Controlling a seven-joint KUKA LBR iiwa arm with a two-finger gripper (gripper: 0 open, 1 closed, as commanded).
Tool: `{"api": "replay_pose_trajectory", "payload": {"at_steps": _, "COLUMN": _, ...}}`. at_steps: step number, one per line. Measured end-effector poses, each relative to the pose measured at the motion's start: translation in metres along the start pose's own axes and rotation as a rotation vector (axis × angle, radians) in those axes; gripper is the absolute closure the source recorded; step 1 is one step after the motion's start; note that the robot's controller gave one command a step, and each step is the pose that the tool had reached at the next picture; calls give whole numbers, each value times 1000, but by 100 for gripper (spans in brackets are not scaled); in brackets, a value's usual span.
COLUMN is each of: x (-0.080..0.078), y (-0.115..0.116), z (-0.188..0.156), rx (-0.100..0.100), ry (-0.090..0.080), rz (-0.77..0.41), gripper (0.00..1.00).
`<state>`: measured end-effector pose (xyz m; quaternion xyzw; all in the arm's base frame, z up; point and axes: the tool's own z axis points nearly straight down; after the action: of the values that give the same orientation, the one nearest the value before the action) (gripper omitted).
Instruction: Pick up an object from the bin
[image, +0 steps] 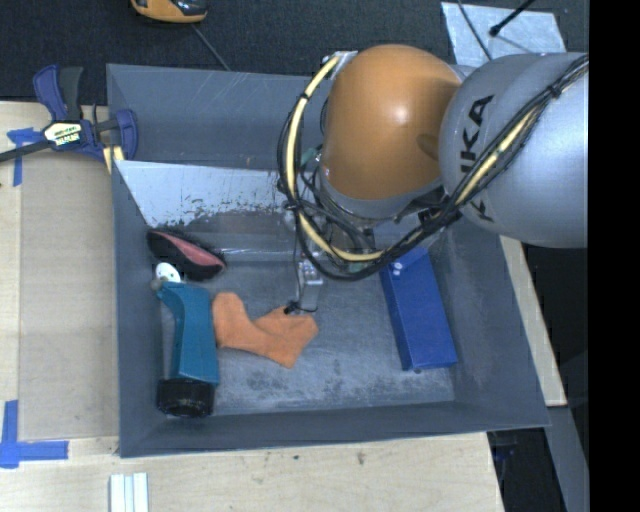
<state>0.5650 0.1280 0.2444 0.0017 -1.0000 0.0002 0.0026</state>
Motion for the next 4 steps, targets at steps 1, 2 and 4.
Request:
{"api": "replay_pose_trajectory", "payload": {"at_steps": 1, "x": -2, "y": -1, "z": -5, "rx": -2, "ry": -8, "rz": 3, "gripper": 0}}
{"api": "replay_pose_trajectory", "payload": {"at_steps": 2, "x": 15, "y": -9, "z": 35, "rx": -1, "ry": -12, "rz": -66, "gripper": 0}}
{"api": "replay_pose_trajectory", "payload": {"at_steps": 4, "x": 10, "y": -6, "z": 137, "rx": 0, "ry": -3, "rz": -143, "gripper": 0}}
